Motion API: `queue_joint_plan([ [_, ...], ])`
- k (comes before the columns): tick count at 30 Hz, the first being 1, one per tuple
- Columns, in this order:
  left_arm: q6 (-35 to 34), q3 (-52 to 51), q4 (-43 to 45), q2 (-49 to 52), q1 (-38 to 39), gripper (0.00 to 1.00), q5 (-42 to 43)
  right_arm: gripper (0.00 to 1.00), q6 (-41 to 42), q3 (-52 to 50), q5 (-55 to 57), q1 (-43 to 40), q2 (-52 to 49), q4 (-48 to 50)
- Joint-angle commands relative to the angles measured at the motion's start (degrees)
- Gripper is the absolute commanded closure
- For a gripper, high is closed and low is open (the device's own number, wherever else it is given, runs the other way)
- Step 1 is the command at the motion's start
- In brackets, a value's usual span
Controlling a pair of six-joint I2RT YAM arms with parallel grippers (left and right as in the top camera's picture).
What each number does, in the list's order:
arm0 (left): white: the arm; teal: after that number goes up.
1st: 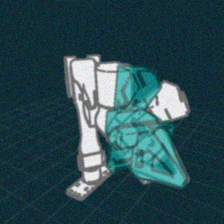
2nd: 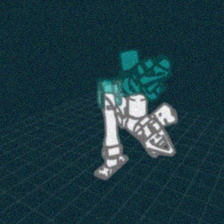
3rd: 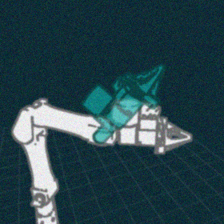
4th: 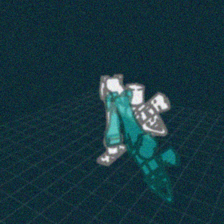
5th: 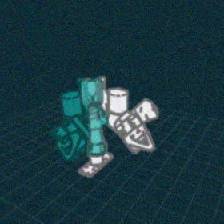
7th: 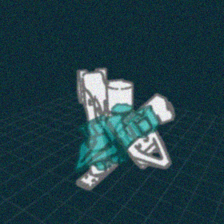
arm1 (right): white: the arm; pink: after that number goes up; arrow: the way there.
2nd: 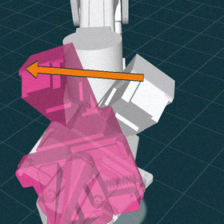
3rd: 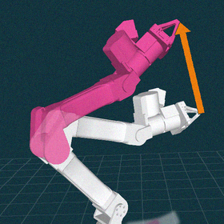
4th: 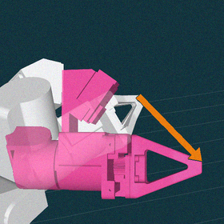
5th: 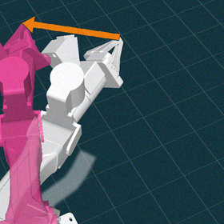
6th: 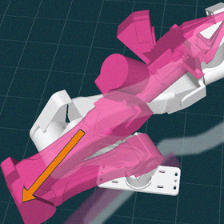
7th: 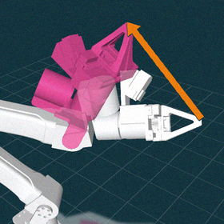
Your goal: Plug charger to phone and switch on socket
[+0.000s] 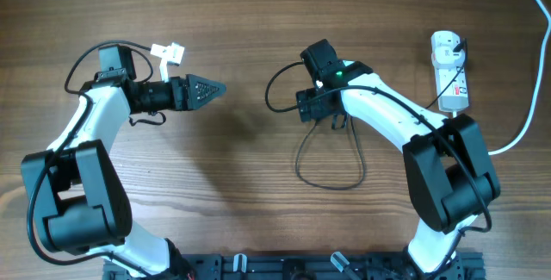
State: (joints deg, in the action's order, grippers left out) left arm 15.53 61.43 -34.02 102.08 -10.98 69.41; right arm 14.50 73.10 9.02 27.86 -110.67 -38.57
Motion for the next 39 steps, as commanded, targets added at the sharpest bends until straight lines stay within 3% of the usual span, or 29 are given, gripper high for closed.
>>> queue_joint_plan([
  [1, 0.5, 0.4, 0.2, -0.9, -0.1, 0.0, -0.1, 0.0, 7.0, -0.4, 5.2, -0.2, -1.0, -0.1],
  [9, 0.5, 0.4, 0.2, -0.9, -0.1, 0.0, -0.1, 0.0, 10.4, -0.4, -2.9, -0.2, -1.0, 0.0],
  [11, 0.5, 0.4, 0.2, -0.9, -0.1, 0.0, -0.1, 0.0, 14.2, -0.4, -2.7, -0.2, -1.0, -0.3],
  [16, 0.5, 0.4, 0.2, -0.9, -0.1, 0.0, -0.1, 0.0, 14.1, -0.4, -2.6, -0.2, -1.0, -1.4],
  [24, 0.5, 0.4, 0.2, -0.9, -0.1, 0.0, -0.1, 0.0, 20.5, -0.4, 9.8, -0.9, -1.0, -0.2],
  [29, 0.5, 0.4, 0.2, -0.9, -0.1, 0.0, -0.1, 0.01, 20.4, -0.4, 8.8, -4.4, -1.0, 1.8],
  [31, 0.5, 0.4, 0.2, -0.9, -0.1, 0.0, -0.1, 0.2, 20.4, -0.4, 7.2, -5.9, -1.0, 1.7],
  [32, 0.5, 0.4, 0.2, -0.9, -0.1, 0.0, -0.1, 0.35, 20.0, -0.4, 6.6, -6.4, -1.0, 1.7],
  [33, 0.5, 0.4, 0.2, -0.9, -0.1, 0.0, -0.1, 0.62, 20.0, -0.4, 6.0, -7.0, -1.0, 1.7],
  [36, 0.5, 0.4, 0.2, -0.9, -0.1, 0.0, -0.1, 0.96, 19.9, -0.4, 5.9, -7.5, -1.0, 1.6],
  [39, 0.5, 0.4, 0.2, -0.9, -0.1, 0.0, -0.1, 0.96, 19.9, -0.4, 6.0, -7.5, -1.0, 1.7],
])
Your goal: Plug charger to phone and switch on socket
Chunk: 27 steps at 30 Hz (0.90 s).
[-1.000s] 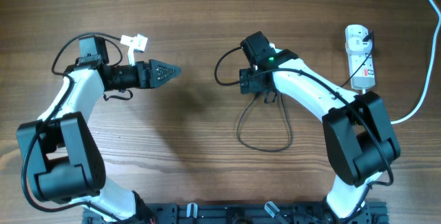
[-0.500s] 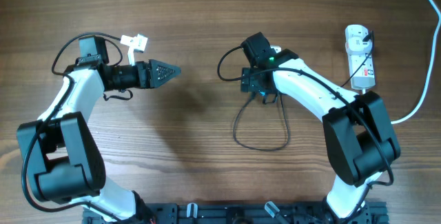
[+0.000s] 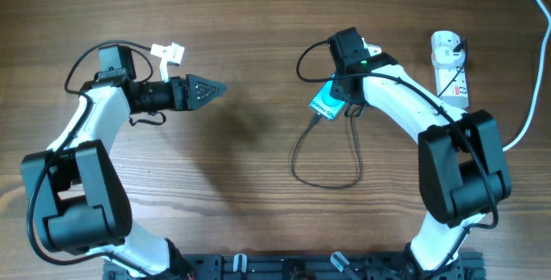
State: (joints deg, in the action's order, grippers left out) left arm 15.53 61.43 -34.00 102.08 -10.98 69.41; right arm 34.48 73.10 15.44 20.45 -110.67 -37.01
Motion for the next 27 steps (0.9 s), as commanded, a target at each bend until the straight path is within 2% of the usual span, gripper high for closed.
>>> queue_joint_plan([
  [1, 0.5, 0.4, 0.2, -0.9, -0.1, 0.0, -0.1, 0.96, 0.0, -0.4, -0.4, -0.2, -1.0, 0.1],
  [4, 0.5, 0.4, 0.2, -0.9, -0.1, 0.0, -0.1, 0.95, 0.0, -0.4, -0.5, -1.7, -1.0, 0.1],
  [6, 0.5, 0.4, 0.2, -0.9, -0.1, 0.0, -0.1, 0.46, 0.0, -0.4, -2.1, -3.3, -1.0, 0.1],
  [8, 0.5, 0.4, 0.2, -0.9, -0.1, 0.0, -0.1, 0.37, 0.0, -0.4, -4.0, -4.2, -1.4, 0.1],
  [12, 0.5, 0.4, 0.2, -0.9, -0.1, 0.0, -0.1, 0.29, 0.0, -0.5, -4.4, -4.6, -2.0, 0.1],
  [16, 0.5, 0.4, 0.2, -0.9, -0.1, 0.0, -0.1, 0.29, 0.2, -0.5, -4.4, -5.2, -2.0, 0.1],
  [18, 0.5, 0.4, 0.2, -0.9, -0.1, 0.0, -0.1, 0.34, 0.5, -0.5, -4.3, -6.8, -2.2, 0.4],
  [19, 0.5, 0.4, 0.2, -0.9, -0.1, 0.0, -0.1, 0.4, 0.5, -0.5, -4.4, -7.7, -2.4, 0.5],
  [20, 0.5, 0.4, 0.2, -0.9, -0.1, 0.0, -0.1, 0.53, 0.4, -0.5, -4.4, -8.4, -2.8, 0.5],
  [21, 0.5, 0.4, 0.2, -0.9, -0.1, 0.0, -0.1, 0.74, 0.3, -0.5, -4.4, -9.2, -3.1, 0.4],
  [22, 0.5, 0.4, 0.2, -0.9, -0.1, 0.0, -0.1, 0.9, 0.2, -0.5, -4.4, -9.7, -3.4, 0.3],
  [23, 0.5, 0.4, 0.2, -0.9, -0.1, 0.0, -0.1, 0.96, 0.2, -0.5, -4.5, -10.2, -3.7, 0.2],
  [27, 0.5, 0.4, 0.2, -0.9, -0.1, 0.0, -0.1, 0.96, -1.5, -0.5, -6.9, -10.7, -3.9, 0.9],
])
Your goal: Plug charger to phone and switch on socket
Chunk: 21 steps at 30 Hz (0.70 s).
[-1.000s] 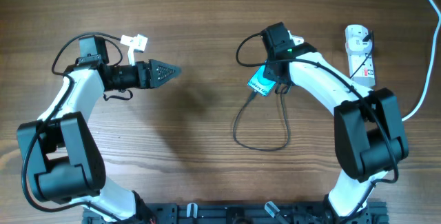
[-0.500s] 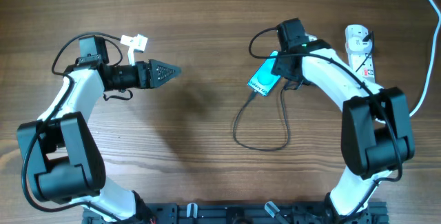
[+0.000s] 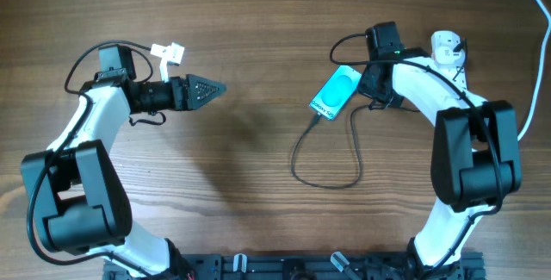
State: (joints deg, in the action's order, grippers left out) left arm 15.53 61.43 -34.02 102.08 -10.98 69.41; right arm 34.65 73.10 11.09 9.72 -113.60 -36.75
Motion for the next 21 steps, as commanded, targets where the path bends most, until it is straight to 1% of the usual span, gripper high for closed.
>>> queue_joint_plan([
  [1, 0.5, 0.4, 0.2, -0.9, -0.1, 0.0, -0.1, 0.96, -4.3, -0.5, -5.2, 0.1, -1.0, 1.8],
  [3, 0.5, 0.4, 0.2, -0.9, -0.1, 0.0, -0.1, 0.96, -6.3, -0.5, -10.3, 0.1, -1.0, 3.4],
  [5, 0.5, 0.4, 0.2, -0.9, -0.1, 0.0, -0.1, 0.96, -6.1, -0.5, -15.9, 0.2, -1.3, 5.0],
  [14, 0.5, 0.4, 0.2, -0.9, -0.1, 0.0, -0.1, 0.96, 0.1, -0.5, -16.1, 1.4, -3.2, 6.0],
  [15, 0.5, 0.4, 0.2, -0.9, -0.1, 0.0, -0.1, 0.96, -0.7, -0.5, -16.7, 1.6, -3.2, 6.3],
  [16, 0.5, 0.4, 0.2, -0.9, -0.1, 0.0, -0.1, 0.95, -5.2, -0.5, -18.8, 2.3, -3.2, 7.2],
  [18, 0.5, 0.4, 0.2, -0.9, -0.1, 0.0, -0.1, 0.93, -11.5, -0.5, -23.0, 3.4, -3.3, 8.5],
  [19, 0.5, 0.4, 0.2, -0.9, -0.1, 0.0, -0.1, 0.92, -13.5, -0.5, -24.0, 4.3, -3.3, 8.9],
  [21, 0.5, 0.4, 0.2, -0.9, -0.1, 0.0, -0.1, 0.89, -13.9, -0.5, -24.1, 5.8, -3.3, 9.1],
])
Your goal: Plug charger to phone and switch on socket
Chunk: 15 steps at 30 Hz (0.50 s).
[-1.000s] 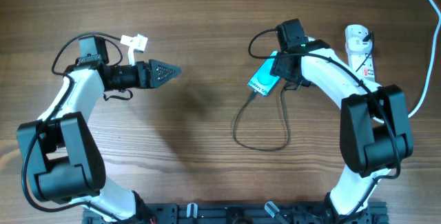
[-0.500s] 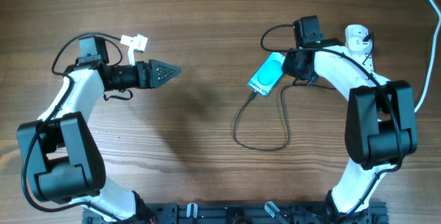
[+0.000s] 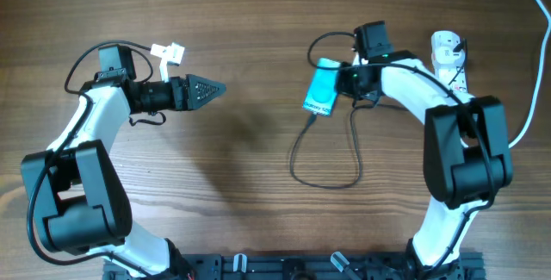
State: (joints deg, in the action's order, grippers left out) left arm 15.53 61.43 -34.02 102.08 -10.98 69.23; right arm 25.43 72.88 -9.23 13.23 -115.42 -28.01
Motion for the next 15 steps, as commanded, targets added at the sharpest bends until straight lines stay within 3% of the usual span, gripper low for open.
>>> queue_joint_plan([
  [1, 0.5, 0.4, 0.2, -0.9, -0.1, 0.0, 0.0, 0.89, -5.1, -0.3, -3.8, 3.1, -1.5, 0.4],
  [4, 0.5, 0.4, 0.2, -0.9, -0.1, 0.0, 0.0, 0.88, -5.9, -0.3, -2.2, 4.5, -1.5, 0.4],
  [5, 0.5, 0.4, 0.2, -0.9, -0.1, 0.0, 0.0, 0.83, -5.9, -0.3, -2.3, 4.5, -1.5, 0.3],
  [6, 0.5, 0.4, 0.2, -0.9, -0.1, 0.0, 0.0, 0.65, -5.9, -0.3, -2.3, 4.5, -1.5, 0.3],
  [8, 0.5, 0.4, 0.2, -0.9, -0.1, 0.0, 0.0, 0.54, -5.9, -0.3, -2.3, 4.5, -1.5, 0.1],
  [9, 0.5, 0.4, 0.2, -0.9, -0.1, 0.0, 0.0, 0.42, -5.9, -0.3, -2.3, 4.5, -1.5, 0.0],
  [12, 0.5, 0.4, 0.2, -0.9, -0.1, 0.0, 0.0, 0.24, -5.9, -0.3, -2.3, 4.5, -1.5, -0.1],
  [15, 0.5, 0.4, 0.2, -0.9, -0.1, 0.0, 0.0, 0.12, -5.7, -0.3, -2.5, 4.5, -1.5, -0.4],
])
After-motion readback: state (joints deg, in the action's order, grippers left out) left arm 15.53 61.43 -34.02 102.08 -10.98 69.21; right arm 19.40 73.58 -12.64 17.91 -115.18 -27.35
